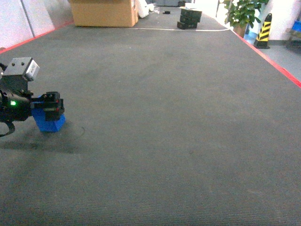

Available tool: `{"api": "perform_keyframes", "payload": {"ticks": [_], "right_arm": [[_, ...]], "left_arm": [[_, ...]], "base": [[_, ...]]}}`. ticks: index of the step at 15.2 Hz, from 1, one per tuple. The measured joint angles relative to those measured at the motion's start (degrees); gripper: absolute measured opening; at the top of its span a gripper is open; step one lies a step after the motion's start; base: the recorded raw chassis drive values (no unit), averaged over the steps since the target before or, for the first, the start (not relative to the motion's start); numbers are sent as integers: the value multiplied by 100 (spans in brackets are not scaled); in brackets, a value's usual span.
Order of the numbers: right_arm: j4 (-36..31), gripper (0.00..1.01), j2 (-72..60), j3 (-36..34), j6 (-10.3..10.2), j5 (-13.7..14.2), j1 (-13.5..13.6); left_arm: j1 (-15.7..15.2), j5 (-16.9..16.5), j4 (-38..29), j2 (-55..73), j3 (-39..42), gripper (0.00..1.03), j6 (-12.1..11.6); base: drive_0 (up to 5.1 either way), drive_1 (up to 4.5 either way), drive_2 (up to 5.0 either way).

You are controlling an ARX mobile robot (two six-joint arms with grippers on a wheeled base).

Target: Sort blue parts and orange caps into right shelf containers

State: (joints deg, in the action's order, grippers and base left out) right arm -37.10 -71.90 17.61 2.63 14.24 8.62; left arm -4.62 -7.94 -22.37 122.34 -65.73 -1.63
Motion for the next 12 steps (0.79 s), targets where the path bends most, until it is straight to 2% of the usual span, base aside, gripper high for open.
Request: {"api": "perform_keyframes", "payload": {"ticks": [3,5,7,8,9,10,12], "right_arm": [[0,42,0,0,0,0,0],[0,42,0,0,0,0,0],[0,42,0,0,0,0,0],[0,42,0,0,0,0,0],[0,42,0,0,0,0,0],[0,42,0,0,0,0,0],[-2,42,2,0,2,-2,0]], "left_arm": [[11,-87,-184,-308,385,47,-4],[-13,-2,-610,-966,914,45,-7],[-105,317,-1211,-2382,1926,45,-68],[-249,535,-1464,-3261,2647,45,-203],[-391,767,-1445,-4308,3534,45,-417],[-431,1032,-1471,-4929,4094,45,-562],[-411,1051,-1497,-5276,4301,45,-739]], "base": [[0,0,0],[0,0,0],[0,0,0],[0,0,0],[0,0,0],[0,0,0],[0,0,0]]}}
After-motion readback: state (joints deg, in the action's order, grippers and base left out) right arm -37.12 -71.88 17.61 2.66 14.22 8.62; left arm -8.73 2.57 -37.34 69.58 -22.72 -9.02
